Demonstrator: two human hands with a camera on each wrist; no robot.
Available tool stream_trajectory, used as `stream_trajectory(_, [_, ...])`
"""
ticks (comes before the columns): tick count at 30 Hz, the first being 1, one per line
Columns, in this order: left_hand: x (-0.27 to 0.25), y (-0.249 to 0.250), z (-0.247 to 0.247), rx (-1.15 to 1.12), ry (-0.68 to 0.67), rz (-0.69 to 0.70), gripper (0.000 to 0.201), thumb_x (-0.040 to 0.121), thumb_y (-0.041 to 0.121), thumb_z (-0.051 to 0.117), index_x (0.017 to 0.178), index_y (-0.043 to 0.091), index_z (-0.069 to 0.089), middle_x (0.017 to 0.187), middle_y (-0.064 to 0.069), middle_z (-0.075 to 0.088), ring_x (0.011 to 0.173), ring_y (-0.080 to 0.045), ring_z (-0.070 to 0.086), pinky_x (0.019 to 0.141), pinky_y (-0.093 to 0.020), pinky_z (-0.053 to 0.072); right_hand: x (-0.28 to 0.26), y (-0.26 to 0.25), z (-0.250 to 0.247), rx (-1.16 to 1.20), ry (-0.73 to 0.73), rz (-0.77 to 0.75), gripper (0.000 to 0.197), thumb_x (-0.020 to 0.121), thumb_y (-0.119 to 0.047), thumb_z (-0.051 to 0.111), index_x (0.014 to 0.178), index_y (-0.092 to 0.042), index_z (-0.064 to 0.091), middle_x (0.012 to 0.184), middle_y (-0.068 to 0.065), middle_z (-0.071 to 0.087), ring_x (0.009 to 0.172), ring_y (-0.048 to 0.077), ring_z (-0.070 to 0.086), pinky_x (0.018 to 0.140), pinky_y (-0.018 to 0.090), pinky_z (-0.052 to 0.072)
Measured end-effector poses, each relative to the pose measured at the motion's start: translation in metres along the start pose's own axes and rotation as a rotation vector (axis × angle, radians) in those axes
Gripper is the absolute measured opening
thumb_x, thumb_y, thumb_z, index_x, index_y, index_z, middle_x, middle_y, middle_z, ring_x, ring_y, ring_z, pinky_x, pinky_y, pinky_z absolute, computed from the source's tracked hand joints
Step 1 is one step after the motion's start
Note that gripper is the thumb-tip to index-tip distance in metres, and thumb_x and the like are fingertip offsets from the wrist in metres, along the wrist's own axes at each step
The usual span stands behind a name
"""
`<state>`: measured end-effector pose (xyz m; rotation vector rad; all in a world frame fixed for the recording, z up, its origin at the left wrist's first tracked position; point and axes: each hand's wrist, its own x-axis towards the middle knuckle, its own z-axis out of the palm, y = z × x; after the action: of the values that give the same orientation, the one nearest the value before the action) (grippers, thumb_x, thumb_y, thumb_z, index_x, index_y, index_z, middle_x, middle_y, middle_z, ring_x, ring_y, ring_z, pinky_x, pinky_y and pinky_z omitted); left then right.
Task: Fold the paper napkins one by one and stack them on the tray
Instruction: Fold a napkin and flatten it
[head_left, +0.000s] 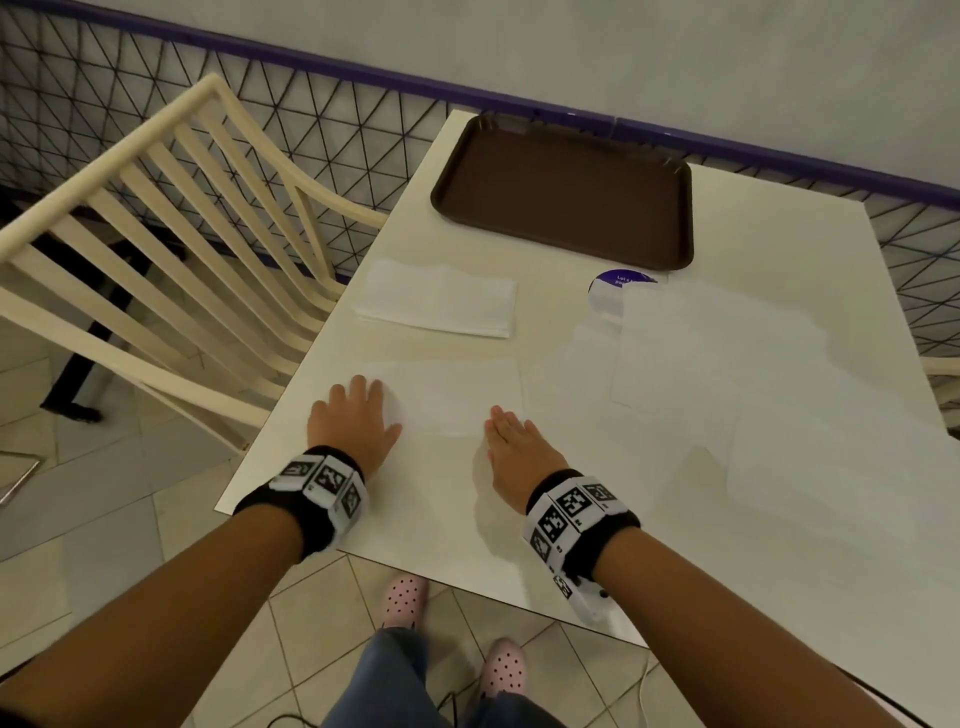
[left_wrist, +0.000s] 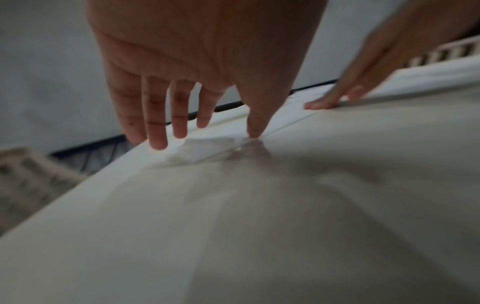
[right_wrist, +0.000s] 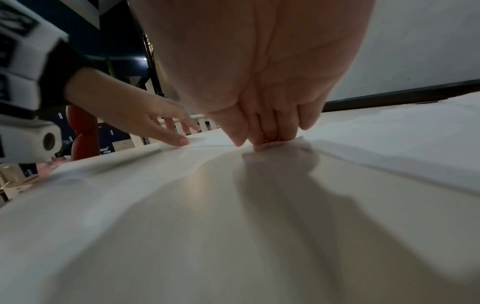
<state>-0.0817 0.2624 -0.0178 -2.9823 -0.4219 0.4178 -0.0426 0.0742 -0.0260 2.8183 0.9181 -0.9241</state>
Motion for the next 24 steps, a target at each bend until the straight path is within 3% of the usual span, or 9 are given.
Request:
stream_trajectory(3, [-0.01,0.025,0.002,0.037,0.086,0.265,0.049,0.096,0.016,0.035,0.144,0.011,0.025,0.144,-0.006,0.03,0.126,-0.024,0.037,0.103,-0.032,0.033,0.001,-0.001,-0.004,0.006,0.001,0.002,0.054,0.098,-0.006,0.021,0.149,-0.003,0.002,0.158,0.01,-0.007,0.148,0.02,-0.001,0.12,0.032,0.001])
stream_trajectory(6, [-0.017,0.058,0.015,-0.057,0.07,0.452,0.05,0.094,0.008,0.035,0.143,0.008,0.028,0.145,-0.006,0.032,0.13,-0.022,0.034,0.109,-0.028,0.027,0.001,-0.002,-0.008,-0.007,-0.011,-0.001,0.057,0.096,-0.004,0.025,0.149,-0.003,0.005,0.158,0.01,-0.005,0.147,0.02,0.0,0.12,0.033,0.002])
stream_trajectory(11, [-0.024,0.068,0.02,-0.07,0.081,0.408,0.048,0.092,0.008,0.038,0.139,0.002,0.034,0.139,-0.009,0.038,0.125,-0.023,0.04,0.107,-0.028,0.03,0.001,-0.001,-0.012,-0.019,-0.02,-0.014,0.056,0.097,-0.006,0.026,0.149,-0.003,0.006,0.159,0.01,-0.003,0.147,0.021,0.002,0.121,0.034,0.003])
stream_trajectory(12, [-0.025,0.061,0.019,-0.066,0.087,0.39,0.046,0.089,0.008,0.044,0.134,-0.001,0.041,0.132,-0.01,0.045,0.118,-0.025,0.048,0.101,-0.028,0.037,0.001,0.0,-0.012,-0.031,-0.02,-0.017,0.056,0.097,-0.005,0.026,0.149,-0.003,0.006,0.158,0.01,-0.003,0.147,0.021,0.002,0.121,0.034,0.004])
stream_trajectory(14, [-0.026,0.044,0.021,-0.081,0.117,0.349,0.033,0.074,0.008,0.055,0.104,-0.004,0.065,0.101,-0.013,0.063,0.082,-0.026,0.065,0.069,-0.025,0.053,0.001,0.001,-0.011,-0.06,-0.012,-0.03,0.056,0.096,-0.004,0.026,0.149,-0.002,0.006,0.158,0.011,-0.003,0.147,0.021,0.004,0.12,0.034,0.005])
stream_trajectory(16, [-0.031,0.024,0.025,-0.099,0.111,0.248,0.026,0.07,0.006,0.055,0.088,-0.004,0.07,0.085,-0.013,0.065,0.065,-0.026,0.065,0.052,-0.024,0.052,0.001,0.002,-0.01,-0.074,-0.012,-0.042,0.056,0.096,-0.004,0.025,0.148,-0.001,0.006,0.158,0.011,-0.003,0.147,0.022,0.005,0.12,0.034,0.006])
stream_trajectory(18, [-0.036,0.007,0.028,-0.169,0.03,0.145,0.032,0.084,0.006,0.054,0.114,-0.004,0.059,0.111,-0.015,0.058,0.091,-0.029,0.061,0.07,-0.031,0.053,0.002,0.003,-0.011,-0.082,-0.018,-0.051,0.055,0.096,-0.003,0.024,0.148,-0.002,0.007,0.158,0.011,-0.002,0.147,0.022,0.005,0.12,0.034,0.006])
stream_trajectory(20, [-0.038,-0.009,0.029,-0.129,-0.026,0.077,0.036,0.096,0.016,0.038,0.13,0.004,0.044,0.128,-0.008,0.045,0.111,-0.024,0.05,0.085,-0.032,0.046,0.004,0.004,-0.011,-0.104,-0.02,-0.051,0.054,0.097,-0.005,0.024,0.148,-0.002,0.009,0.158,0.01,-0.001,0.147,0.022,0.007,0.12,0.035,0.006])
stream_trajectory(24, [-0.031,-0.017,0.017,-0.051,0.038,0.089,0.035,0.097,0.027,0.035,0.121,0.006,0.051,0.126,-0.006,0.045,0.113,-0.022,0.047,0.092,-0.03,0.041,0.011,0.002,-0.014,-0.228,-0.01,-0.044,0.048,0.099,-0.014,0.029,0.145,-0.001,0.023,0.155,0.014,0.016,0.141,0.024,0.024,0.119,0.037,0.009])
